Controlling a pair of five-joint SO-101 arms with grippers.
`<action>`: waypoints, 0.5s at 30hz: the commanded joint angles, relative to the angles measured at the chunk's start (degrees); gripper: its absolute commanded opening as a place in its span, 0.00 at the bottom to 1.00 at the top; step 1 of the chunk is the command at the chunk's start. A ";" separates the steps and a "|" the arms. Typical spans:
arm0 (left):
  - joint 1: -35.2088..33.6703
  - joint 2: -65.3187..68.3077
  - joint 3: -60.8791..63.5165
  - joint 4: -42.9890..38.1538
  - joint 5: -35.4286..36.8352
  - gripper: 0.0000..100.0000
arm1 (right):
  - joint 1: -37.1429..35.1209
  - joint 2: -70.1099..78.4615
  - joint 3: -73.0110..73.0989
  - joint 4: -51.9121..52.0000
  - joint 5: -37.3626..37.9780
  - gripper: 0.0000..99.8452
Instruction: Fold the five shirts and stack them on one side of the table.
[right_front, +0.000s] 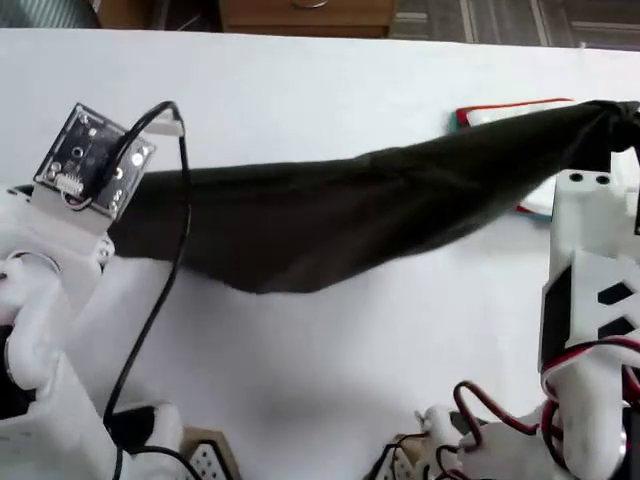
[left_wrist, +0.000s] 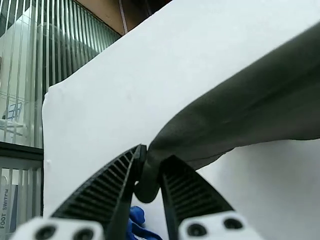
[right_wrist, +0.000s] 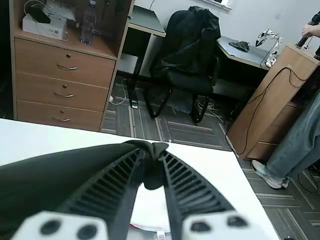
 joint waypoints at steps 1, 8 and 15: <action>-1.05 -0.53 0.04 -0.70 -0.35 0.03 | 1.01 -0.22 -0.09 1.10 -1.41 0.02; -0.97 -0.70 -0.40 -3.25 0.09 0.03 | 0.57 2.15 4.40 0.92 -2.02 0.02; 3.25 -0.88 -1.01 -2.29 3.08 0.03 | 1.01 -0.40 3.25 0.84 -1.67 0.02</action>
